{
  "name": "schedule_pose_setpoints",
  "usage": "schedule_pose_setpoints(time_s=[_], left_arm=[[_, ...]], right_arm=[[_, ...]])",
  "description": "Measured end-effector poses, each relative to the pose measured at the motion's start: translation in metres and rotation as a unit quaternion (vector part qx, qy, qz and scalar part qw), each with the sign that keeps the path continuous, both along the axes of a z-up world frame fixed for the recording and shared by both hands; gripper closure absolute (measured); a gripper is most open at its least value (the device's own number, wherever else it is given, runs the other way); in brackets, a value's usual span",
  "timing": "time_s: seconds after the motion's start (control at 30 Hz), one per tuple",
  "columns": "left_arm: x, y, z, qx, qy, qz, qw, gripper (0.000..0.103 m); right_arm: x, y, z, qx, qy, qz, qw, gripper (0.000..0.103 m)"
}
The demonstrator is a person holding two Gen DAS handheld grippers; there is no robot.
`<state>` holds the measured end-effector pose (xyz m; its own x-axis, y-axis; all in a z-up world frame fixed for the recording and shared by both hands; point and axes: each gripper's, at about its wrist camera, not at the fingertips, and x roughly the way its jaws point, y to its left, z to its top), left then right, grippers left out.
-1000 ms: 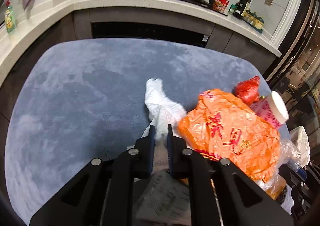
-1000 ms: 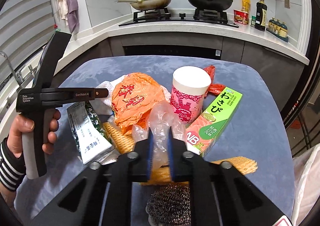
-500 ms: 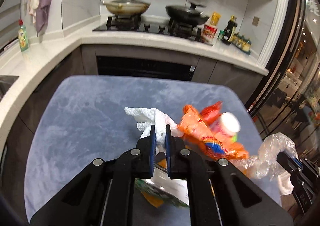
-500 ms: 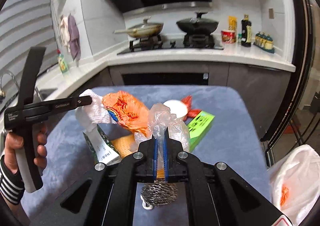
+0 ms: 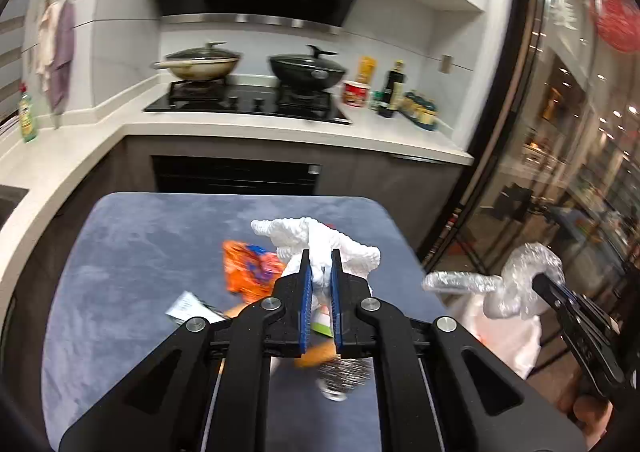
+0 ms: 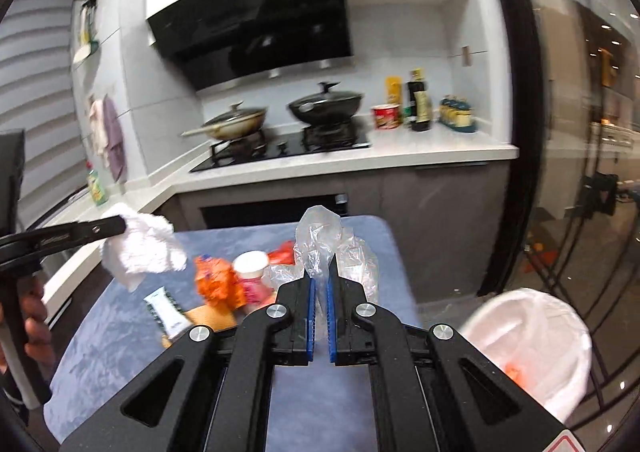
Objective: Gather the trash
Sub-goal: 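Carry both items over the white bin and open both grippers to drop them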
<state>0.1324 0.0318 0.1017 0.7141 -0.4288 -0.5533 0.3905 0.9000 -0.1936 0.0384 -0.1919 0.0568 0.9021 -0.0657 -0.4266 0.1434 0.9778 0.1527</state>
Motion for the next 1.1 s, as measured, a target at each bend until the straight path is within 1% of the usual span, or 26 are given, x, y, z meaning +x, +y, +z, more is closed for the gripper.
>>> schedule_pose_setpoints(time_s=[0.2, 0.37, 0.5, 0.7, 0.83, 1.1], left_arm=[[-0.034, -0.054, 0.000, 0.000, 0.007, -0.056, 0.9984, 0.095], [-0.059, -0.104, -0.005, 0.001, 0.018, -0.101, 0.9948, 0.095], [-0.077, -0.139, -0.008, 0.003, 0.020, -0.130, 0.9913, 0.095], [-0.099, -0.192, -0.011, 0.007, 0.026, -0.171, 0.9850, 0.095], [-0.110, -0.224, -0.017, 0.013, 0.030, -0.191, 0.9810, 0.095], [-0.120, -0.271, -0.030, 0.024, 0.043, -0.214, 0.9756, 0.095]], right_arm=[[-0.044, -0.051, -0.001, 0.005, -0.005, -0.061, 0.998, 0.099], [-0.080, -0.097, -0.010, 0.018, 0.002, -0.114, 0.993, 0.099], [-0.104, -0.125, -0.018, 0.026, 0.006, -0.144, 0.989, 0.099], [-0.131, -0.160, -0.024, 0.035, 0.007, -0.176, 0.984, 0.099], [-0.145, -0.175, -0.029, 0.041, 0.009, -0.189, 0.981, 0.099], [-0.153, -0.203, -0.039, 0.051, 0.018, -0.199, 0.978, 0.099]])
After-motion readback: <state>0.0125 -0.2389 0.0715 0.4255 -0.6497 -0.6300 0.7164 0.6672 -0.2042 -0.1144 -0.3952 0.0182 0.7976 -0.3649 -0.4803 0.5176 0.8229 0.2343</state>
